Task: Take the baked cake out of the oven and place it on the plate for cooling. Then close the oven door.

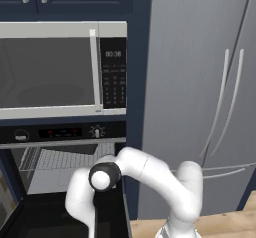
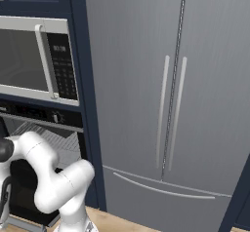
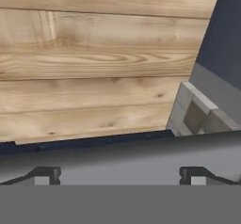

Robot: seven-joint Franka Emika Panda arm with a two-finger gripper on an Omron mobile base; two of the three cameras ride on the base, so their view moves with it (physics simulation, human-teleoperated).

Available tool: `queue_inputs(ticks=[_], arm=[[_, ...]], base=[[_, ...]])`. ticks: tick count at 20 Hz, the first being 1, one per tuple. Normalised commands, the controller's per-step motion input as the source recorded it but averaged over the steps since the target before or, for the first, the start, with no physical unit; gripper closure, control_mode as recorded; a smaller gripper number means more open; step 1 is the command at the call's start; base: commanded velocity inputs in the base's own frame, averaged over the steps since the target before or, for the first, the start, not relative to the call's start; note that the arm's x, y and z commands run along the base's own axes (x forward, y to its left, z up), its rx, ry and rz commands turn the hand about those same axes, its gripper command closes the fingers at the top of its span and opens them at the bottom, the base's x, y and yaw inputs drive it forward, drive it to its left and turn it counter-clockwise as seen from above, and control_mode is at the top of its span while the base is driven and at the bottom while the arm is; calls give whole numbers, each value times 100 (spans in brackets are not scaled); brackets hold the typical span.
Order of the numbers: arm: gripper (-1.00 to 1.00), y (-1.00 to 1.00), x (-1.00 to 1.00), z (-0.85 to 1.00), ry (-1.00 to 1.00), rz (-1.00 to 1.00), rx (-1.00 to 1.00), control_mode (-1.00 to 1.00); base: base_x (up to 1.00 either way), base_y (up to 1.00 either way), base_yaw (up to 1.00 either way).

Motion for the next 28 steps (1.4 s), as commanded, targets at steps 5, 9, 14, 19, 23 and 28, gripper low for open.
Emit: queue_inputs(ticks=[5, 9, 14, 19, 23, 28], arm=[[-100, 8, 17, -9, -9, 0, 4, -100], [-100, 21, -5, -26, -3, 0, 5, -100], [-100, 24, -2, -43, 0, -2, 5, -100], [-100, 15, 19, -39, 0, -3, 5, -100], [-100, 8, 33, -39, 0, -3, 3, -100], [-100, 13, 37, -44, 0, -4, 5, -100]], base=[[0, 0, 0], [0, 0, 0], [0, 0, 0], [0, 0, 0], [0, 0, 0], [0, 0, 0]])
